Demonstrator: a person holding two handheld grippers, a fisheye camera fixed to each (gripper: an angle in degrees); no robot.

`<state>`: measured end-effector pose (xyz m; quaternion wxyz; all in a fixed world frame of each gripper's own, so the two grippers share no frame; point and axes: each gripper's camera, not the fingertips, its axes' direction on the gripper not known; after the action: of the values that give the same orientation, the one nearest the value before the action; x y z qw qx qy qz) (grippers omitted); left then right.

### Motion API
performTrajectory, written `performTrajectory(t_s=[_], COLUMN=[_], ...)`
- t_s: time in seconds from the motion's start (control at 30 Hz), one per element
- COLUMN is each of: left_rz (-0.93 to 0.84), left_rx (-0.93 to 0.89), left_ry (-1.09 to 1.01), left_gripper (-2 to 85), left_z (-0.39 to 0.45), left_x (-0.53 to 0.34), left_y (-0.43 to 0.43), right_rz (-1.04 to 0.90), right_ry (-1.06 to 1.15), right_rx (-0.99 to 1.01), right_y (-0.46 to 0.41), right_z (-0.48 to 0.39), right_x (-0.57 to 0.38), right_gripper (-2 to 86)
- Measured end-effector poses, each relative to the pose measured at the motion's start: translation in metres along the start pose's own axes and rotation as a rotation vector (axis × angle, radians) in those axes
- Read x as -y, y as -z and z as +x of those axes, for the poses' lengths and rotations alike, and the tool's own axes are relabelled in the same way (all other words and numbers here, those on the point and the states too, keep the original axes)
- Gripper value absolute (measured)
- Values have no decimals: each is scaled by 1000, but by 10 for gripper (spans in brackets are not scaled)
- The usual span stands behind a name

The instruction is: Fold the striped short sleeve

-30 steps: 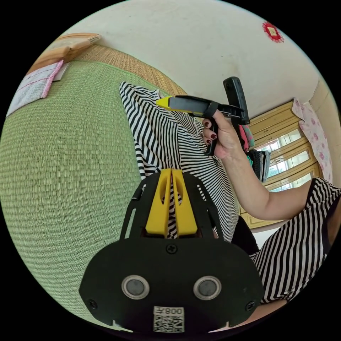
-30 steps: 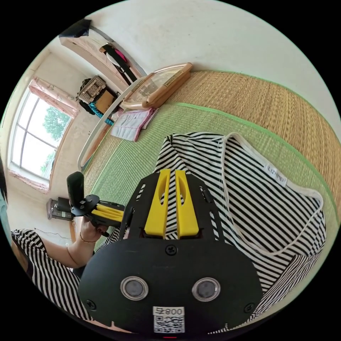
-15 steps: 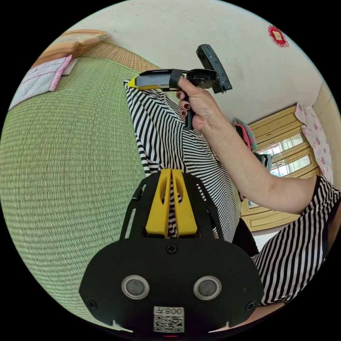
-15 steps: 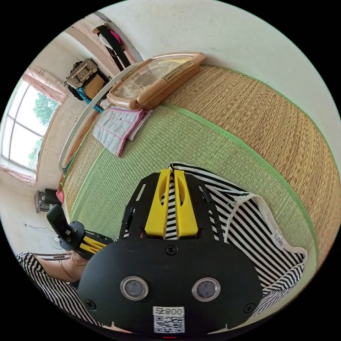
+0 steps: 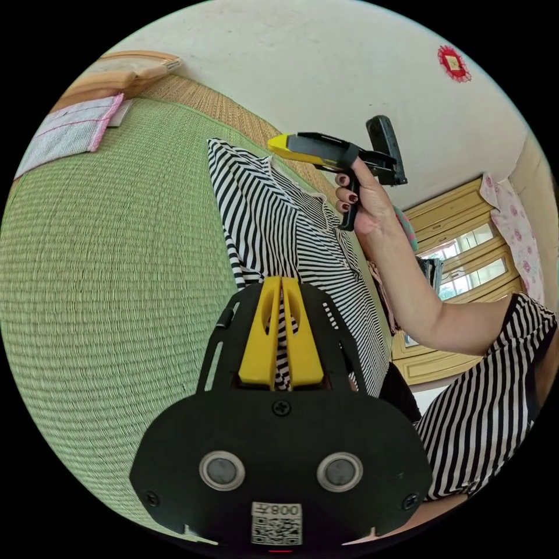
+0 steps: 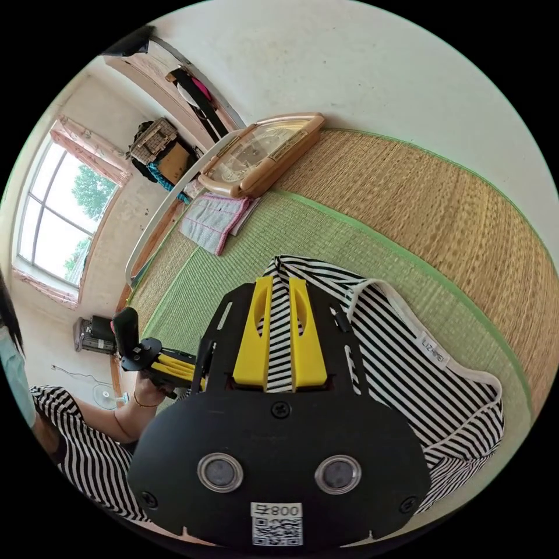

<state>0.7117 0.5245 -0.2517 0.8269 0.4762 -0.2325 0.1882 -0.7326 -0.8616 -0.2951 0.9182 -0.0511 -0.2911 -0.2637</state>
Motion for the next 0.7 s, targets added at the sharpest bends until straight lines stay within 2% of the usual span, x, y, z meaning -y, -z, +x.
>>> performTrajectory(t_s=[0.1,0.2,0.3,0.43,0.53,0.7], left_rz=[23,5,-25,-33,-17,10], left_rx=[-11,2,5,0,5,-2], left_ry=[-9,-14,0,-4,-22,-29], left_gripper=[1,1,2,2,2,1], left_z=[4,7,5,9,15,21], left_x=[-2,-4,-6,-10,-12,-16], left_y=[9,12,11,17,28,40], right_rz=[34,-40,-96,-65,-57,24], right_ry=[-16,-40,-86,-106,-101,-284], right_rx=[43,-14,-80,-35,-81,-142], right_y=[28,19,-4,9,37,122], right_z=[8,8,13,16,18,74], right_x=[-48,-96,-125,-133,-151,-232], right_gripper=[34,17,6,2,1,1])
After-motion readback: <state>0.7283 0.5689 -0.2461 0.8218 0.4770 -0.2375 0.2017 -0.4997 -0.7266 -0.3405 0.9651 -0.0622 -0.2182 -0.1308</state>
